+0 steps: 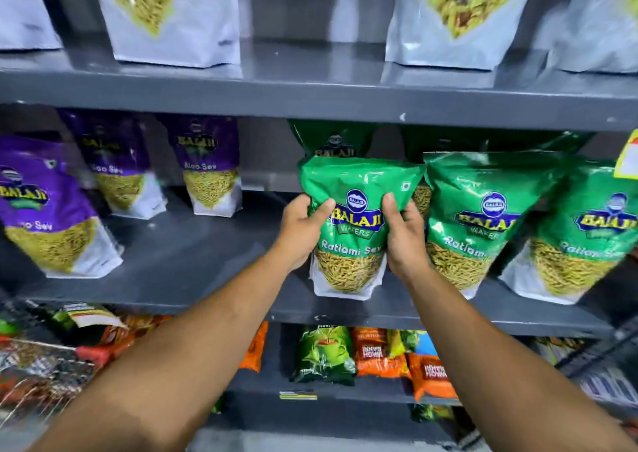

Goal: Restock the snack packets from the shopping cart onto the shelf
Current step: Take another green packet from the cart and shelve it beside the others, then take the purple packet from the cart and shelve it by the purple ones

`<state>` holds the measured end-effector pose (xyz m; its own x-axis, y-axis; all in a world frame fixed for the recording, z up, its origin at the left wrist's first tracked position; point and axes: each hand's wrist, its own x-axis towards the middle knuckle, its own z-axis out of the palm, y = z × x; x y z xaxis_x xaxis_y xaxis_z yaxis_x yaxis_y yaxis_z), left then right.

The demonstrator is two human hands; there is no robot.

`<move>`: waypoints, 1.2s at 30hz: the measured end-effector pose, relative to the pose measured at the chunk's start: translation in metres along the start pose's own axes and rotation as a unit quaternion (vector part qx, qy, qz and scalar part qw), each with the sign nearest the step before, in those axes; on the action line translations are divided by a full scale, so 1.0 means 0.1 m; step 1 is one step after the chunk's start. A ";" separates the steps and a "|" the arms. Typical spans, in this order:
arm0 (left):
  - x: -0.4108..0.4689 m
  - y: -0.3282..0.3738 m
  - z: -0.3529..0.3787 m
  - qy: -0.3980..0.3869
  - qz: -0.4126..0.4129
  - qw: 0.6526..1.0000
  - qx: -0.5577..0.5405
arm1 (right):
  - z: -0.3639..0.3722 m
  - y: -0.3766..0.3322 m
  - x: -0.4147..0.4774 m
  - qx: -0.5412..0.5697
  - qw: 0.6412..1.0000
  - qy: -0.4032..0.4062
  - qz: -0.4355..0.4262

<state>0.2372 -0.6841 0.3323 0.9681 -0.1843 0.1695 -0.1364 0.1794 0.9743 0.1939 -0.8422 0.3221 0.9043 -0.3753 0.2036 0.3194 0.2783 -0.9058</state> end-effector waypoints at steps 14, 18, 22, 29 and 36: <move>0.09 -0.05 0.04 -0.005 -0.008 0.999 -0.038 | -0.08 0.07 0.12 -0.050 0.999 -0.021 0.003; 0.04 -0.05 -0.01 -0.011 -0.014 0.999 -0.041 | -0.11 0.15 -0.02 -0.084 0.996 0.013 0.011; -0.12 0.01 -0.31 0.006 -0.009 1.000 -0.009 | -0.06 0.31 -0.41 -0.176 0.975 0.117 -0.067; -1.03 0.06 -1.88 0.119 0.029 0.953 0.276 | 0.45 0.89 -1.44 -0.331 0.931 -0.030 -0.150; -2.46 0.06 -4.09 0.289 -0.084 0.821 0.485 | 2.16 1.31 -1.52 -0.343 0.838 -0.392 -0.160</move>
<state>0.0844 -0.2425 0.2362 0.8903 0.4118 0.1941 0.1781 -0.7074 0.6840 0.1599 -0.5576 0.2530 0.7974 0.4378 0.4154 0.5867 -0.4010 -0.7036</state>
